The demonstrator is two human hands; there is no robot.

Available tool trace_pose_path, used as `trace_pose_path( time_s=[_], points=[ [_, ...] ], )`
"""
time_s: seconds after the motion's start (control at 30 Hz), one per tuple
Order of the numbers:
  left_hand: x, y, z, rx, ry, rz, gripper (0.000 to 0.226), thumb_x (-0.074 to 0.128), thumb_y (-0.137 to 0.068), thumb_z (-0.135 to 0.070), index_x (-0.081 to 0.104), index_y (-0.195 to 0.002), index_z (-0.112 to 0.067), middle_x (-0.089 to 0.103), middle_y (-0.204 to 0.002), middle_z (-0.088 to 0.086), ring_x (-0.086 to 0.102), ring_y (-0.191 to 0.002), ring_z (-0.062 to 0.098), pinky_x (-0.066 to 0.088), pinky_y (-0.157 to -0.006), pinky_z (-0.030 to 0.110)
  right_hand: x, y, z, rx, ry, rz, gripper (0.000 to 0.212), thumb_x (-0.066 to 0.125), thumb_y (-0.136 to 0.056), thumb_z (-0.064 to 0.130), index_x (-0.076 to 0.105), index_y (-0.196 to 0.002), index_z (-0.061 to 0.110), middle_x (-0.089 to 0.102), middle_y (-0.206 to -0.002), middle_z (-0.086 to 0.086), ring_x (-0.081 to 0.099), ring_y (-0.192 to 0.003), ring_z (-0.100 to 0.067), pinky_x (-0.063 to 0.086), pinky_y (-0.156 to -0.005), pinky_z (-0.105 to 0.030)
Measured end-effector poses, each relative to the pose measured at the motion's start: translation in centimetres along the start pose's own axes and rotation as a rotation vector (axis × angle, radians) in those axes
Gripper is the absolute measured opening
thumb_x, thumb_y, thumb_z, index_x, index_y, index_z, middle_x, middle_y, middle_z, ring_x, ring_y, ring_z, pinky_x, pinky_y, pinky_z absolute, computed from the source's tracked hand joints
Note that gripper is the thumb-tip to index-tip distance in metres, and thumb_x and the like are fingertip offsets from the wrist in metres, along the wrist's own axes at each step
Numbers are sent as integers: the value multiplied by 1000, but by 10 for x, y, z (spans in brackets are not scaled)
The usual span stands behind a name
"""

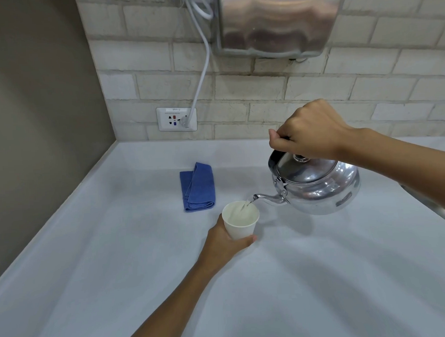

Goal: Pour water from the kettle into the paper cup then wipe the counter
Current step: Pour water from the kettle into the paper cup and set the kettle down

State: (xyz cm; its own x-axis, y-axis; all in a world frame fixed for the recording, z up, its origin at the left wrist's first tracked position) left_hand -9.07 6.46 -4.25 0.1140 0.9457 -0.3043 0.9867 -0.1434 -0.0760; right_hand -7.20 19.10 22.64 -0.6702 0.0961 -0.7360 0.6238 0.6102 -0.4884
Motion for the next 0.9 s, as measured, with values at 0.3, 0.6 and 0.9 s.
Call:
trace_pose_path(
  time_s=[0.3, 0.6, 0.9],
  points=[
    [0, 1, -1, -5, -2, 1, 77, 83, -57, -41, 46, -123, -27, 58, -109, -10, 57, -97, 9, 42, -65, 7, -1, 0, -1, -10, 7, -8, 48, 42, -83, 21, 28, -40, 7, 22, -34, -9, 20, -35, -22, 8, -47, -19],
    [-1, 1, -1, -9, -5, -5, 75, 84, -57, -39, 47, -122, -26, 59, -108, -10, 57, -96, 11, 41, -67, 9, 0, 2, -1, -22, 17, -15, 48, 44, -83, 20, 25, -40, 7, 20, -34, -7, 17, -35, -20, 8, -47, -18],
    [0, 1, -2, -2, 0, 9, 76, 84, -58, -39, 46, -123, -26, 58, -110, -9, 56, -98, 12, 43, -70, 11, 0, 2, -1, -30, 22, -11, 49, 44, -83, 20, 26, -39, 7, 20, -34, -7, 19, -34, -21, 9, -47, -18]
  ],
)
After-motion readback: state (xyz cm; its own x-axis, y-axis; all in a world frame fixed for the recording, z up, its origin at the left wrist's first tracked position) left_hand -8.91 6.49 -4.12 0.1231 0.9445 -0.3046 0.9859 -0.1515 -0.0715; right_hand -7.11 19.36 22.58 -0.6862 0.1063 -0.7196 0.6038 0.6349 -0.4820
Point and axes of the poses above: each hand's wrist, its own y-axis away from the middle knuckle, its own x-axis out of the palm, z = x × y, the point moved 7 cm from there along -y, towards the middle knuckle
